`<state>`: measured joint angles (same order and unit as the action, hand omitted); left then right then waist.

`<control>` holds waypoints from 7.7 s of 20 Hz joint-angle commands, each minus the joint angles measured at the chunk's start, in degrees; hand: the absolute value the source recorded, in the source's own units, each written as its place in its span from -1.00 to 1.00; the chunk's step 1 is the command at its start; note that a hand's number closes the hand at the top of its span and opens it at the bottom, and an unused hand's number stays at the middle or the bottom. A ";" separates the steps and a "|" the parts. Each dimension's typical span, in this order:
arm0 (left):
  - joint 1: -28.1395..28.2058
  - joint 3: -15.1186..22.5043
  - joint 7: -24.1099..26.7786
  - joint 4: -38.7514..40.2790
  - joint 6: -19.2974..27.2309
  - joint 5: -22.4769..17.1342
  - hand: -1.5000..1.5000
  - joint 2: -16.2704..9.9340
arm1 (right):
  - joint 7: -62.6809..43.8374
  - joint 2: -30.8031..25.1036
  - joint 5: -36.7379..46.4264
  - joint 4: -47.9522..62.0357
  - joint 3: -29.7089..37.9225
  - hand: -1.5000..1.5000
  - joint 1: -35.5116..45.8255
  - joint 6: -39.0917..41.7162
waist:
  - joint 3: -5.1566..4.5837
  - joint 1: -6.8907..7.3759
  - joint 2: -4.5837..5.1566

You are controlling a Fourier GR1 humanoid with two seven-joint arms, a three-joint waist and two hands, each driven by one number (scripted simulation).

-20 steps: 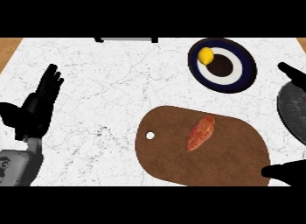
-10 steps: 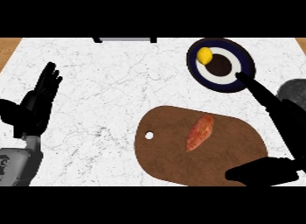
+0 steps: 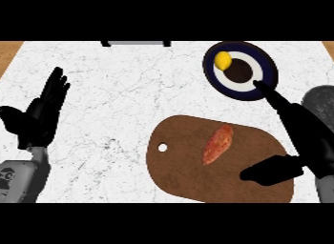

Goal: Pick the sweet potato from the cutting board and place it in the pan

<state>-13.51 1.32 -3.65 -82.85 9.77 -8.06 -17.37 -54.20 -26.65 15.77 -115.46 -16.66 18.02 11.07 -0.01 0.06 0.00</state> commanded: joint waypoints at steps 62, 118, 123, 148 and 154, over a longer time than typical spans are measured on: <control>-4.01 -7.26 -0.86 2.35 -5.21 9.02 0.00 7.12 | 22.70 22.15 30.93 36.62 -1.69 1.00 3.27 15.15 | 0.01 -0.09 0.05; -0.10 -6.38 0.23 -1.78 -7.87 8.17 0.00 8.34 | 74.56 -9.24 19.81 84.18 49.43 1.00 11.93 -28.33 | 0.38 2.82 1.05; -2.64 -6.21 -2.15 -2.56 -7.31 8.40 0.00 8.24 | 74.75 -11.42 18.74 93.85 49.19 -1.00 13.57 -14.85 | 0.52 3.32 1.32; -0.52 -9.17 -0.56 0.20 -6.58 9.00 0.00 6.67 | 106.01 -22.58 -2.22 98.23 64.37 -1.00 -4.60 19.23 | -0.13 -1.99 -0.39; 1.50 -8.52 -2.24 -3.81 -5.93 9.30 0.00 7.12 | 105.38 -24.23 -7.58 91.32 66.27 -1.00 -13.55 25.61 | -0.23 -2.35 -0.64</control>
<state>-12.08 -6.88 -5.62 -85.86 3.50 0.90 -9.77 45.30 -49.69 11.30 -21.20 48.20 10.45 25.87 -0.17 -1.77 -0.49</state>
